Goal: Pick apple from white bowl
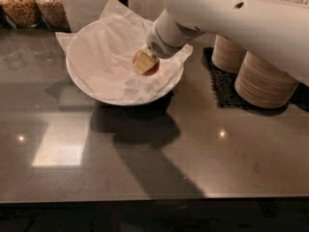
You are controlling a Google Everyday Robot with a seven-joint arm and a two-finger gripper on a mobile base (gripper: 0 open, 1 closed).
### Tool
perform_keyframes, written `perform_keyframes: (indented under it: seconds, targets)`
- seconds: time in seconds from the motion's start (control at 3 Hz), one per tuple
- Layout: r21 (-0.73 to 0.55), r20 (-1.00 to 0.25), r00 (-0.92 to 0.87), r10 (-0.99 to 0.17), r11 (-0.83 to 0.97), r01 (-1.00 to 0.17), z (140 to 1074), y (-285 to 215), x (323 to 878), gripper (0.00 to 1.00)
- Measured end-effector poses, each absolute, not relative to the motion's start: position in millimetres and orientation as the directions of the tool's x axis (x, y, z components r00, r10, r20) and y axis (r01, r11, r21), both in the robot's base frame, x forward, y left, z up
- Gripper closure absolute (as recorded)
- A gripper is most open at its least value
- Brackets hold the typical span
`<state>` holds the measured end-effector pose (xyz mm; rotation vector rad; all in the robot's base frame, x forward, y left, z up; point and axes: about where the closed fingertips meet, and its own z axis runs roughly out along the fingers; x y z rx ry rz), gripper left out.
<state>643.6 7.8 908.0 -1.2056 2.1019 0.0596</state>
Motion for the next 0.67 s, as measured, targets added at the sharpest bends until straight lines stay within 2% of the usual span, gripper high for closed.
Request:
perform_keyframes:
  seconds: [0.33, 0.67]
  targets:
    - [-0.330, -0.627, -0.325, -0.708, 0.619, -0.713, 952.8, -7.6, 663.7, 1.00]
    - [-0.330, -0.627, -0.325, -0.708, 0.619, -0.713, 952.9, -7.5, 663.6, 1.00]
